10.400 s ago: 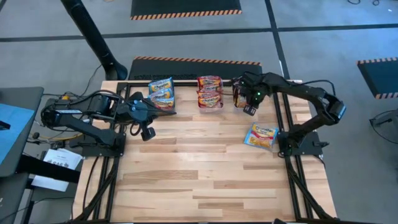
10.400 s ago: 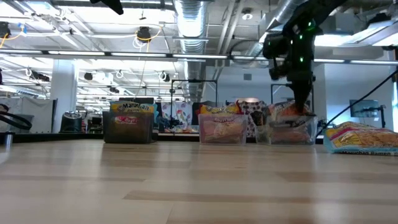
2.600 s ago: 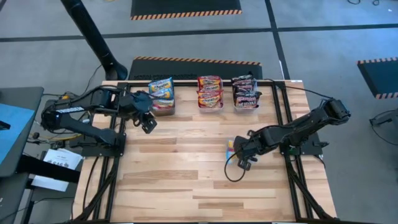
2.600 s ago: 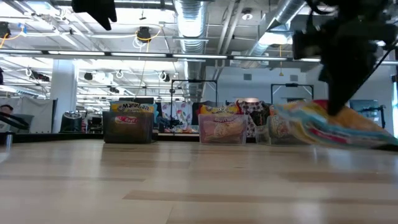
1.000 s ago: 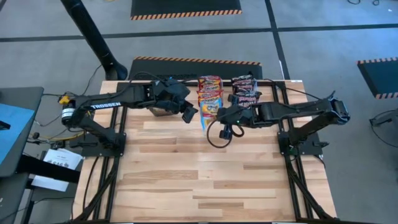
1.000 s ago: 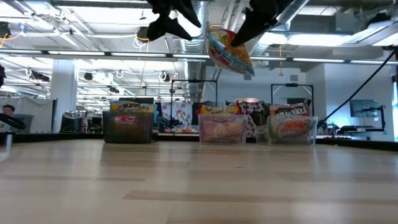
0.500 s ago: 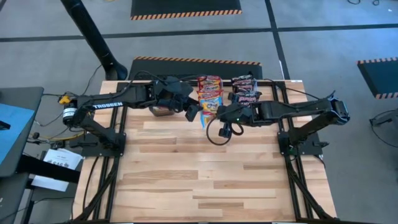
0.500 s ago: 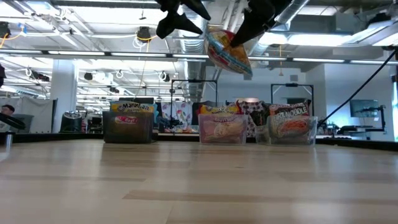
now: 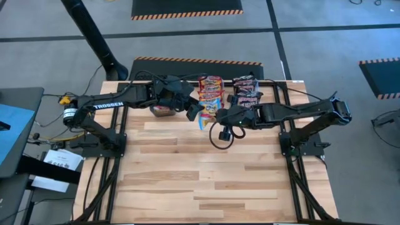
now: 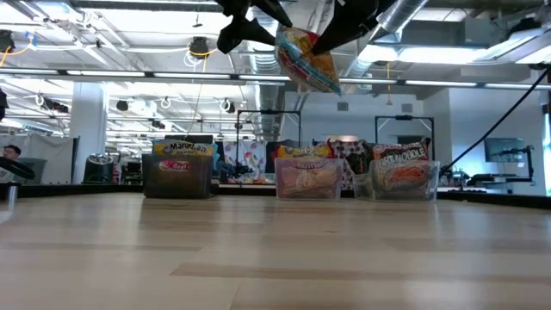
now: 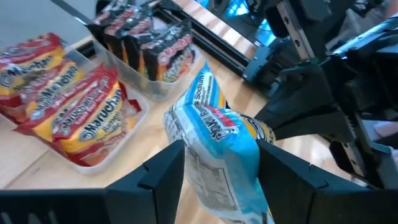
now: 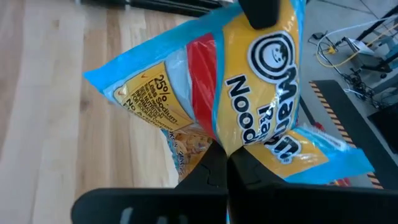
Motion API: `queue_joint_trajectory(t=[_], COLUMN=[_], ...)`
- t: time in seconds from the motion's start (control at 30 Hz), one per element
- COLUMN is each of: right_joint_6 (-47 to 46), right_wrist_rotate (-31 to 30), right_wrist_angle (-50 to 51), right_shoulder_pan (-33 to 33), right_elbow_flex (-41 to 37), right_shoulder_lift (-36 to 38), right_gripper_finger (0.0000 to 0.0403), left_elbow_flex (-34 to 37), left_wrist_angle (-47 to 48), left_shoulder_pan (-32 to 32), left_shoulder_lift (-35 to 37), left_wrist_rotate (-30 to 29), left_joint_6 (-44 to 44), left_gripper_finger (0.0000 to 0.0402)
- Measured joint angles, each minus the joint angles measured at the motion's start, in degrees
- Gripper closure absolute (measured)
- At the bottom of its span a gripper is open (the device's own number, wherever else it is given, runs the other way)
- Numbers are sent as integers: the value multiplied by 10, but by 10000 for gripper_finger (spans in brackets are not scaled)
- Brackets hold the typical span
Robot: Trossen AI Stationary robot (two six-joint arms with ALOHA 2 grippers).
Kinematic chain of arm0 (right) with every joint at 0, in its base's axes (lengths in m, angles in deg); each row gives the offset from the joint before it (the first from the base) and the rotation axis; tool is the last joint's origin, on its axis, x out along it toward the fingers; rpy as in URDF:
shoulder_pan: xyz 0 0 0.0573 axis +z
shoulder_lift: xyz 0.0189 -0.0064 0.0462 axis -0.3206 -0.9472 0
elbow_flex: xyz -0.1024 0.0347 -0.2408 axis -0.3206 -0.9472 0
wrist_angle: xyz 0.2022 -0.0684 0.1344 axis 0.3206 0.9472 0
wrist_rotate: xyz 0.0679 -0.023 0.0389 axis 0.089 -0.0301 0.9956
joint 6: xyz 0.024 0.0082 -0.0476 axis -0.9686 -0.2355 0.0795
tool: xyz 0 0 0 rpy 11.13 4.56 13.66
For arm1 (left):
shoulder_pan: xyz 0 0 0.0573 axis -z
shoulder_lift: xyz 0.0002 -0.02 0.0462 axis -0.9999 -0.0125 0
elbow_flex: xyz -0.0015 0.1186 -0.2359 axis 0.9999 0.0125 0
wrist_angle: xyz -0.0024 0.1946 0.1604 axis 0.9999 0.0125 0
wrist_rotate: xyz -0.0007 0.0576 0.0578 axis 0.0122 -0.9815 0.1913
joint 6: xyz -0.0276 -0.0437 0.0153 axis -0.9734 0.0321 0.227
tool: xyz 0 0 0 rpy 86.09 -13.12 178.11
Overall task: Sort Maruchan noodles
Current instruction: Put the blue noodle pack into the black bin
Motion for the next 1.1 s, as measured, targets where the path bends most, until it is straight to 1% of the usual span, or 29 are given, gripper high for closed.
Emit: queue_joint_trajectory(t=[0.2,0.33,0.43,0.53,0.7,0.8,0.87,0.93,1.1], right_joint_6=[1,1,1,0,-1,-1,-1,-1,-1], right_wrist_rotate=[2,2,2,3,3,2,2,2,2], right_wrist_angle=[-12,-27,-28,-28,-28,-27,-26,-26,-29], right_shoulder_pan=[1,1,2,2,2,1,1,1,1], right_elbow_flex=[0,0,0,0,0,0,0,0,0], right_shoulder_lift=[0,0,0,0,0,0,0,0,0], right_gripper_finger=[399,399,399,399,398,388,377,364,321], left_elbow_flex=[0,0,0,0,0,0,0,0,0], left_wrist_angle=[-10,-13,-13,-12,-13,-12,-12,-12,-11], left_shoulder_pan=[0,0,0,0,0,0,0,0,0], left_shoulder_lift=[0,0,0,0,0,1,1,1,1], left_wrist_rotate=[46,59,61,61,62,63,61,58,58], left_joint_6=[0,18,24,32,51,66,91,114,147], left_gripper_finger=[221,222,234,261,326,365,388,396,401])
